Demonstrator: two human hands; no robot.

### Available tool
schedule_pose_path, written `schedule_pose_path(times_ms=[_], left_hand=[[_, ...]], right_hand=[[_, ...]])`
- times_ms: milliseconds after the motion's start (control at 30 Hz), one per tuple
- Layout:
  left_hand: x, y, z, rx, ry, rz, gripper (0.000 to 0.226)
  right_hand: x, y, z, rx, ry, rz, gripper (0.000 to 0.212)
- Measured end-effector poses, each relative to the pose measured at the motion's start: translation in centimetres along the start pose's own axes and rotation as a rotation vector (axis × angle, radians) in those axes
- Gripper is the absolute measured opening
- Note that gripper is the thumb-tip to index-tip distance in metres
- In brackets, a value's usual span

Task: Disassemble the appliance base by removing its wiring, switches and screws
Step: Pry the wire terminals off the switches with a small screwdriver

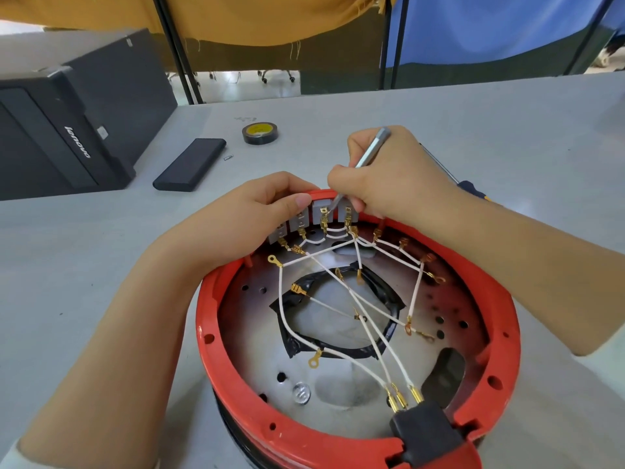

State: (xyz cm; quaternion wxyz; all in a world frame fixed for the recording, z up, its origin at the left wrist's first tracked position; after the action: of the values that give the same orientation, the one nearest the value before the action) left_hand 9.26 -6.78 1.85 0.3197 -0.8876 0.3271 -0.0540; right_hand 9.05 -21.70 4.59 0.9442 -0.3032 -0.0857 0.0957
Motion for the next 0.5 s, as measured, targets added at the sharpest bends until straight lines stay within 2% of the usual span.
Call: schedule_pose_path(times_ms=[167, 500], left_hand=[[0.1, -0.01, 0.1, 0.027, -0.013, 0.005, 0.017], [0.3, 0.03, 0.33, 0.026, -0.008, 0.015, 0.015]], right_hand=[[0.47, -0.02, -0.07, 0.085, 0.086, 0.087, 0.03], [0.67, 0.06, 0.05, 0.083, 0.14, 0.117, 0.029]])
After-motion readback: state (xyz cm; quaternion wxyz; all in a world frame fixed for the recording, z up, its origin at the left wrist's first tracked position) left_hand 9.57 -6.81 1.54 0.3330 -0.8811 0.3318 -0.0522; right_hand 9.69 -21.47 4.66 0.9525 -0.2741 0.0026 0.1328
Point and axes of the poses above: each hand's wrist, its own x-axis towards the middle knuckle, its own y-axis out of the palm, z = x × y, the point moved 6 cm from there along x, towards the middle knuckle, and after that the axes turned 14 degrees about z, right-handed, at the moved point
